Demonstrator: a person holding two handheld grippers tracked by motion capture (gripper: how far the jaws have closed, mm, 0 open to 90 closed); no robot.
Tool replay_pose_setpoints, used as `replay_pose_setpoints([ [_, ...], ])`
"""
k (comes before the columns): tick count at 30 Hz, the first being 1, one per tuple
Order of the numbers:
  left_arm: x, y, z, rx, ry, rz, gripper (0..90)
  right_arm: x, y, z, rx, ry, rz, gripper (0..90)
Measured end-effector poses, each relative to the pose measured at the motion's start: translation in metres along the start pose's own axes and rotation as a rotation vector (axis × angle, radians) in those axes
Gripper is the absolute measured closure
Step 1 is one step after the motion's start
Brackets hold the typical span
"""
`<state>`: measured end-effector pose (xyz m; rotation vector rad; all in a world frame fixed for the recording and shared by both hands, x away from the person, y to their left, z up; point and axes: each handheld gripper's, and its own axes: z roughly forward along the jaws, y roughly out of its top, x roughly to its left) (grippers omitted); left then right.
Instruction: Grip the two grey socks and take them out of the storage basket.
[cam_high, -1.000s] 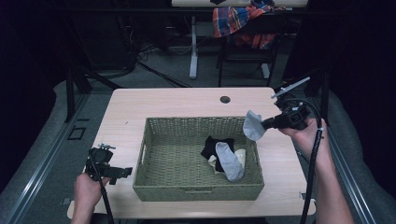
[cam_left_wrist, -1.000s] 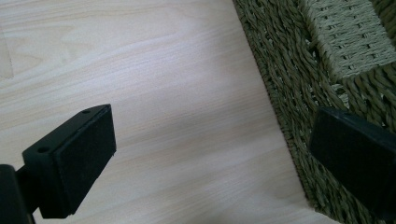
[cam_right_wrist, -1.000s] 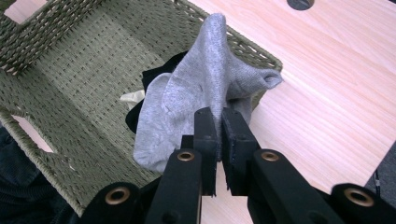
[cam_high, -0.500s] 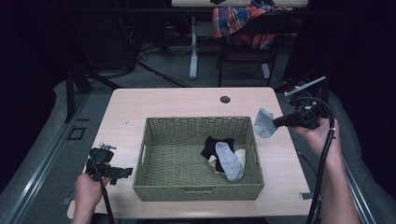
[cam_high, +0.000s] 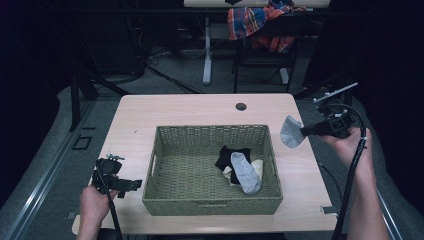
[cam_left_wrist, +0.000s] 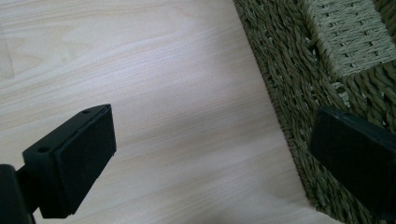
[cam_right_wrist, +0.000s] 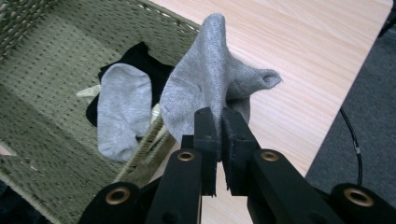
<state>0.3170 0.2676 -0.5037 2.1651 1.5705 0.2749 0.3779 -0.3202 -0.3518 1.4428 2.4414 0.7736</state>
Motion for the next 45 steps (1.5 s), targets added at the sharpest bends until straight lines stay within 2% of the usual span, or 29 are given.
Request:
replay_pose_setpoints([
  [7, 0.000, 0.000, 0.000, -0.002, -0.004, -0.002, 1.1, -0.013, -0.006, 0.008, 0.042, -0.032, 0.043, 85.5],
  [15, -0.001, 0.000, 0.000, -0.002, -0.002, 0.001, 1.0, -0.021, -0.010, 0.018, 0.101, -0.069, 0.055, 85.5],
  [21, -0.001, 0.000, 0.000, 0.000, -0.004, 0.002, 1.1, -0.027, -0.014, 0.032, 0.139, -0.078, 0.076, 85.6],
  [22, -0.001, 0.000, 0.000, -0.001, -0.003, 0.002, 1.0, -0.030, -0.015, 0.036, 0.166, -0.084, 0.072, 85.6],
  [24, -0.001, 0.000, 0.000, -0.001, -0.003, 0.003, 1.1, -0.032, -0.017, 0.042, 0.183, -0.089, 0.086, 85.6],
  [30, 0.000, 0.000, 0.000, -0.001, -0.003, 0.003, 1.1, -0.038, -0.025, 0.069, 0.259, -0.068, 0.089, 85.6],
  [31, 0.000, 0.000, 0.000, -0.001, -0.004, 0.003, 1.1, -0.038, -0.026, 0.073, 0.251, -0.068, 0.102, 85.6],
  [34, 0.000, 0.000, 0.000, -0.001, -0.005, -0.001, 1.1, -0.040, -0.029, 0.086, 0.303, -0.048, 0.098, 85.7],
  [35, 0.000, 0.000, 0.000, -0.002, -0.004, 0.000, 1.1, -0.040, -0.031, 0.090, 0.295, -0.048, 0.110, 85.6],
  [37, 0.000, 0.000, 0.000, -0.001, -0.004, 0.003, 1.1, -0.042, -0.033, 0.096, 0.321, -0.038, 0.096, 85.7],
  [43, -0.001, 0.000, 0.000, -0.001, -0.004, 0.003, 1.1, -0.043, -0.039, 0.115, 0.360, -0.023, 0.110, 85.7],
  [44, -0.001, 0.000, 0.000, -0.001, -0.004, 0.002, 1.1, -0.044, -0.040, 0.119, 0.388, -0.015, 0.102, 85.7],
  [45, -0.001, 0.000, 0.000, 0.000, -0.004, 0.003, 1.1, -0.044, -0.042, 0.122, 0.381, -0.021, 0.109, 85.7],
])
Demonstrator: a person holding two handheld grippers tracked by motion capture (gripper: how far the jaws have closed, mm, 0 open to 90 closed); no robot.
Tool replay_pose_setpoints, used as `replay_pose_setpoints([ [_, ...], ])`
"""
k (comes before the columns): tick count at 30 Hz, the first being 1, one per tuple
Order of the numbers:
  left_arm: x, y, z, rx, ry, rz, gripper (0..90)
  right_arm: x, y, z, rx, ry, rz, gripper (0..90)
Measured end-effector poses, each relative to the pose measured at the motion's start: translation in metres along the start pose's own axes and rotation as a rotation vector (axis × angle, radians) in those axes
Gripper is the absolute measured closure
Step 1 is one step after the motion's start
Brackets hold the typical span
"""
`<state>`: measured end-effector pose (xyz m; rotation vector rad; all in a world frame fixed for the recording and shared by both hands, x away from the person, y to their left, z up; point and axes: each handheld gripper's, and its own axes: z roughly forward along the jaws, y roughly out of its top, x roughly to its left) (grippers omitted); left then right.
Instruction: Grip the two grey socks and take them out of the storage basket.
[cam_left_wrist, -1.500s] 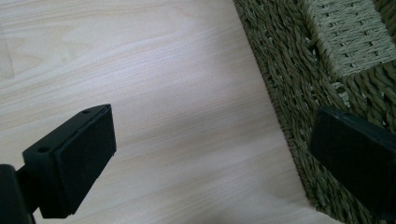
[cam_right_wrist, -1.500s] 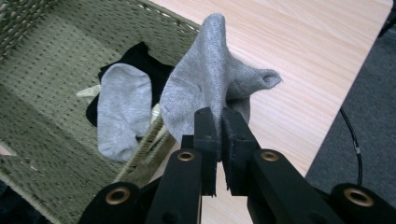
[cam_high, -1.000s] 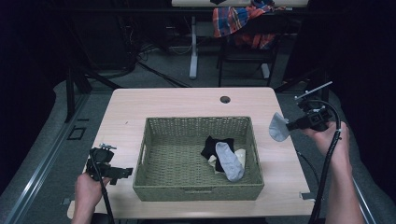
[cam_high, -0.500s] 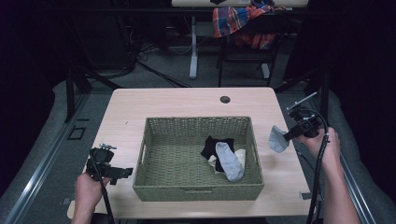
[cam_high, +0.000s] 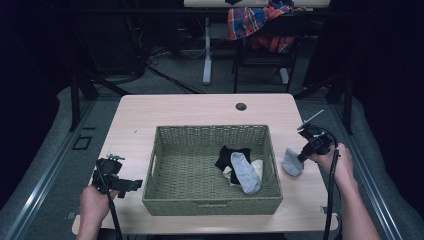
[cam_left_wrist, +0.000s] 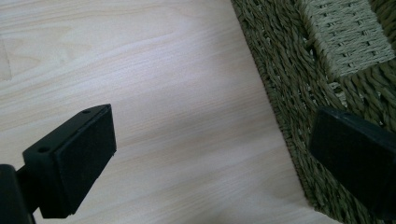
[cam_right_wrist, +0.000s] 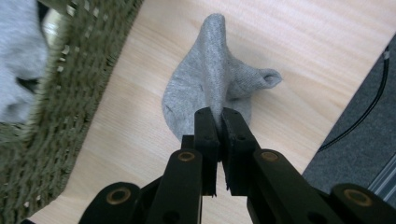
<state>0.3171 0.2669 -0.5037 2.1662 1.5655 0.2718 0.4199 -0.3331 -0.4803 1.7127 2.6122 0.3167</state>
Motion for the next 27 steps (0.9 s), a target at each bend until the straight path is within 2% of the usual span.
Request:
replay_pose_setpoints([
  [8, 0.000, 0.000, 0.000, 0.000, 0.001, 0.000, 1.1, -0.004, 0.002, 0.023, 0.080, 0.011, -0.003, 85.7],
  [11, 0.000, 0.000, 0.000, -0.001, 0.001, 0.001, 1.1, -0.004, 0.002, 0.031, 0.088, 0.019, 0.006, 85.6],
  [13, -0.001, 0.000, 0.000, 0.000, 0.001, -0.001, 1.1, -0.005, 0.003, 0.034, 0.107, 0.029, -0.006, 85.5],
  [14, -0.001, 0.000, 0.000, 0.000, 0.001, -0.002, 1.1, -0.004, 0.003, 0.036, 0.097, 0.032, 0.005, 85.4],
  [16, -0.001, 0.000, 0.000, 0.000, 0.001, -0.001, 1.1, -0.004, 0.004, 0.037, 0.108, 0.041, -0.012, 84.3],
  [17, -0.001, 0.000, 0.000, -0.001, 0.001, -0.001, 1.0, -0.004, 0.003, 0.038, 0.098, 0.045, -0.004, 83.4],
  [18, 0.000, 0.000, 0.000, 0.000, 0.002, 0.002, 1.1, -0.004, 0.003, 0.038, 0.103, 0.048, -0.010, 81.1],
  [21, 0.000, 0.000, 0.000, 0.001, 0.003, 0.003, 1.1, -0.004, 0.003, 0.032, 0.091, 0.055, -0.013, 66.1],
  [23, 0.000, 0.000, 0.000, 0.001, 0.004, 0.002, 1.1, -0.003, 0.004, 0.022, 0.059, 0.057, -0.004, 56.1],
  [24, 0.000, 0.000, 0.000, 0.002, 0.003, 0.002, 1.1, -0.002, 0.004, 0.014, 0.043, 0.073, -0.009, 48.3],
  [25, 0.000, 0.000, 0.000, 0.000, 0.003, 0.002, 1.1, 0.000, 0.003, 0.008, 0.011, 0.075, 0.003, 42.6],
  [27, 0.000, 0.000, -0.001, -0.001, 0.003, 0.001, 1.1, 0.003, 0.004, -0.004, -0.022, 0.091, 0.004, 34.5],
])
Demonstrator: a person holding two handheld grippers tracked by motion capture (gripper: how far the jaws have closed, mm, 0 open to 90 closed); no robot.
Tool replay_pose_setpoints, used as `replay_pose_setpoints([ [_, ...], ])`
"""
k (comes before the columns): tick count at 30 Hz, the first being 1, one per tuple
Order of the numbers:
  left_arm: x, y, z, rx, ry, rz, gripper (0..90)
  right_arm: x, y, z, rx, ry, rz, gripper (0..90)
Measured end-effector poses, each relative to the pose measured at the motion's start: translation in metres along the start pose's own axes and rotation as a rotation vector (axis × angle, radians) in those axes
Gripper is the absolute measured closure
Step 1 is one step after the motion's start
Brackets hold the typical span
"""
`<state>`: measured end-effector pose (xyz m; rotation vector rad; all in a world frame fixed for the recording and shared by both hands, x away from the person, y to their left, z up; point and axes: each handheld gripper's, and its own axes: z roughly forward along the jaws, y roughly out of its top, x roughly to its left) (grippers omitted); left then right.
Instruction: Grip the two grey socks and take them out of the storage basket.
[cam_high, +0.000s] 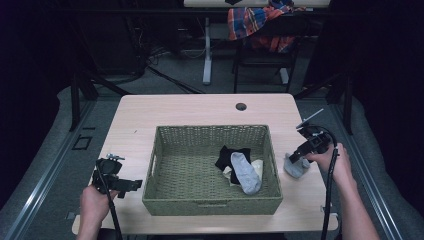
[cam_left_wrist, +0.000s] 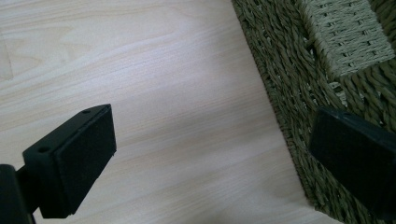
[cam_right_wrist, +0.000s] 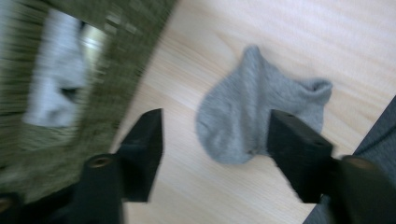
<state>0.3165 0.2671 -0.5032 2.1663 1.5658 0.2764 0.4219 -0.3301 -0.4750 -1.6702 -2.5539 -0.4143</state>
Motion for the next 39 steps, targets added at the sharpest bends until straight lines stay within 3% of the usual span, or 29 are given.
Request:
replay_pose_setpoints([
  [5, 0.000, 0.000, 0.000, 0.001, -0.001, 0.000, 1.1, 0.019, 0.001, -0.028, -0.070, 0.024, -0.017, 17.4],
  [15, 0.000, 0.000, 0.000, -0.001, -0.002, -0.003, 1.0, 0.070, 0.008, -0.051, -0.118, 0.058, -0.171, 5.0],
  [23, 0.000, 0.000, 0.000, 0.001, -0.003, -0.002, 1.0, 0.096, 0.013, -0.052, -0.145, 0.094, -0.235, 0.0],
  [25, 0.000, 0.000, 0.000, 0.000, -0.001, -0.001, 1.0, 0.100, 0.015, -0.051, -0.126, 0.102, -0.262, 0.0],
  [28, 0.000, 0.000, 0.000, -0.001, -0.002, -0.003, 1.1, 0.107, 0.016, -0.045, -0.130, 0.121, -0.263, 0.0],
  [31, 0.000, 0.000, 0.000, -0.001, -0.003, -0.004, 1.0, 0.115, 0.019, -0.042, -0.115, 0.123, -0.299, 0.0],
  [39, 0.002, 0.000, 0.000, -0.003, 0.000, -0.004, 1.0, 0.133, 0.026, -0.032, -0.141, 0.156, -0.317, 0.0],
])
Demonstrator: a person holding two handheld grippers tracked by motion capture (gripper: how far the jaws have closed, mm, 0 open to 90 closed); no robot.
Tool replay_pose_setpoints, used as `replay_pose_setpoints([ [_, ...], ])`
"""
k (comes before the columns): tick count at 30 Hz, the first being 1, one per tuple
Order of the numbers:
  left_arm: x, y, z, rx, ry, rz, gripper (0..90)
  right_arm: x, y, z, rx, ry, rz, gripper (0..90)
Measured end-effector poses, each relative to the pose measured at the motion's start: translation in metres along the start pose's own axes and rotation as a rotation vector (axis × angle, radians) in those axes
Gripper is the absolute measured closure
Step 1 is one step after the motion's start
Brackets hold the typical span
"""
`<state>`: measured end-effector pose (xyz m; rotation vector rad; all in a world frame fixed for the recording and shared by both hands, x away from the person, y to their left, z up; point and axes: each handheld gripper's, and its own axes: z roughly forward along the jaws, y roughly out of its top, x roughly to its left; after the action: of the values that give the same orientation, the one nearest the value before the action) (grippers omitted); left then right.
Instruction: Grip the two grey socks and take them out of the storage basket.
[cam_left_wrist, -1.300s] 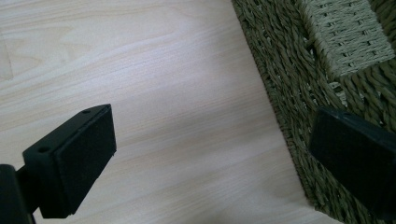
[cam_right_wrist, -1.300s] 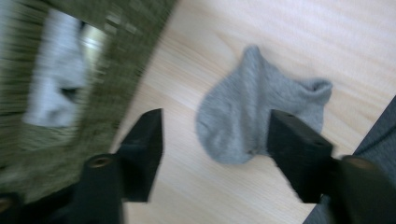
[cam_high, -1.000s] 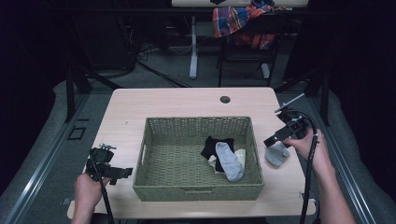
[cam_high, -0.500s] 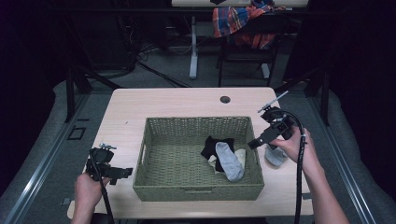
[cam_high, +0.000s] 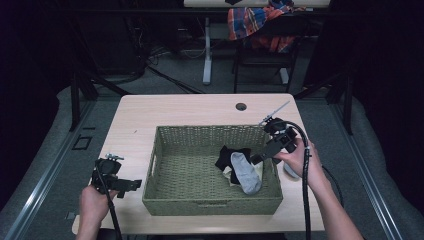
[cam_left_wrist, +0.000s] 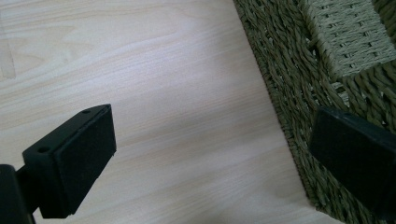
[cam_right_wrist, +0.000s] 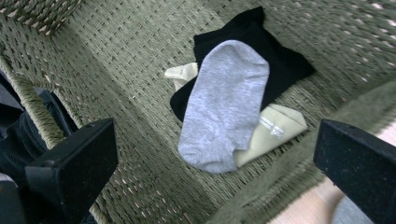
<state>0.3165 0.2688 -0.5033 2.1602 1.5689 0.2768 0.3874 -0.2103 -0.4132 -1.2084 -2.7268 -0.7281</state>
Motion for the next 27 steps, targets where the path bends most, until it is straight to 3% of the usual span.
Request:
replay_pose_setpoints([
  [8, 0.001, 0.000, 0.000, -0.003, -0.002, -0.002, 1.0, 0.004, 0.008, 0.026, 0.076, -0.012, -0.026, 2.1],
  [16, 0.002, 0.000, -0.001, -0.003, -0.006, -0.002, 1.0, 0.008, 0.015, 0.057, 0.178, -0.056, -0.021, 16.5],
  [21, 0.003, -0.001, -0.001, -0.004, -0.007, -0.004, 1.0, 0.015, 0.019, 0.077, 0.211, -0.074, -0.017, 27.0],
  [22, 0.003, -0.001, -0.001, -0.005, -0.007, -0.004, 1.0, 0.016, 0.021, 0.079, 0.245, -0.087, -0.039, 28.8],
  [27, 0.003, -0.001, -0.001, -0.006, -0.008, -0.008, 1.0, 0.022, 0.024, 0.097, 0.294, -0.129, -0.061, 38.1],
])
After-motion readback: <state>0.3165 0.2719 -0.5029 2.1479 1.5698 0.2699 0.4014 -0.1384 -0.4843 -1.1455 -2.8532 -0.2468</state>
